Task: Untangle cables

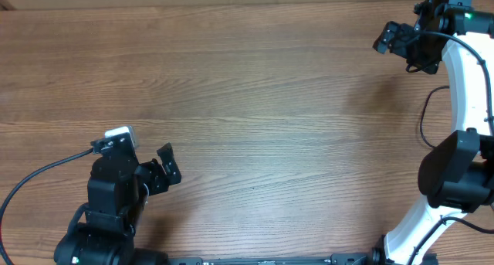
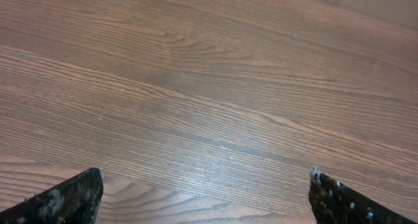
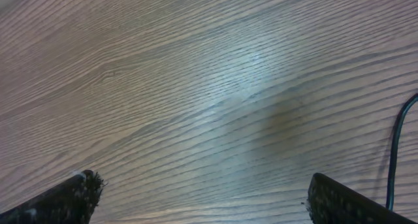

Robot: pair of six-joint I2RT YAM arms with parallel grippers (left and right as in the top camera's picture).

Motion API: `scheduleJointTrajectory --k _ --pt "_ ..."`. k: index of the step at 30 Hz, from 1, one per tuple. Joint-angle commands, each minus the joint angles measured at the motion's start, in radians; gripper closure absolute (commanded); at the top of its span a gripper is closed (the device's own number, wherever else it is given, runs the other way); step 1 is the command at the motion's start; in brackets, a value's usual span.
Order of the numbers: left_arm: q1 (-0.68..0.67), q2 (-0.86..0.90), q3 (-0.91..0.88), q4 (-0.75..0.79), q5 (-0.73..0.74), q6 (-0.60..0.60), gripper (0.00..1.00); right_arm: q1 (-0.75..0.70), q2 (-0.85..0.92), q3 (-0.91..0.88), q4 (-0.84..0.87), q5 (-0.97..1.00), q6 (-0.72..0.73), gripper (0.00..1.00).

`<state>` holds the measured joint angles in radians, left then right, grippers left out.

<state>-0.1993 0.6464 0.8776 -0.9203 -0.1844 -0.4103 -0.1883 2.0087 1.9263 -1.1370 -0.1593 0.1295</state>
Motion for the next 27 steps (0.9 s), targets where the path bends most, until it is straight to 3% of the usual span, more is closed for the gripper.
scheduleJointTrajectory --k 1,7,20,27 --pt "-0.025 -0.001 0.017 0.001 -0.013 0.022 0.0 -0.001 0.001 0.019 0.006 0.01 -0.008 0.0" --pt "-0.021 -0.013 -0.041 0.057 -0.01 0.022 0.0 -0.001 0.001 0.019 0.006 0.01 -0.008 0.0" --pt "0.018 -0.352 -0.669 1.002 0.027 0.022 0.0 -0.001 0.001 0.019 0.006 0.01 -0.008 0.0" --pt "0.058 -0.529 -0.871 1.288 0.029 -0.024 0.0 -0.001 0.001 0.019 0.006 0.01 -0.008 0.0"
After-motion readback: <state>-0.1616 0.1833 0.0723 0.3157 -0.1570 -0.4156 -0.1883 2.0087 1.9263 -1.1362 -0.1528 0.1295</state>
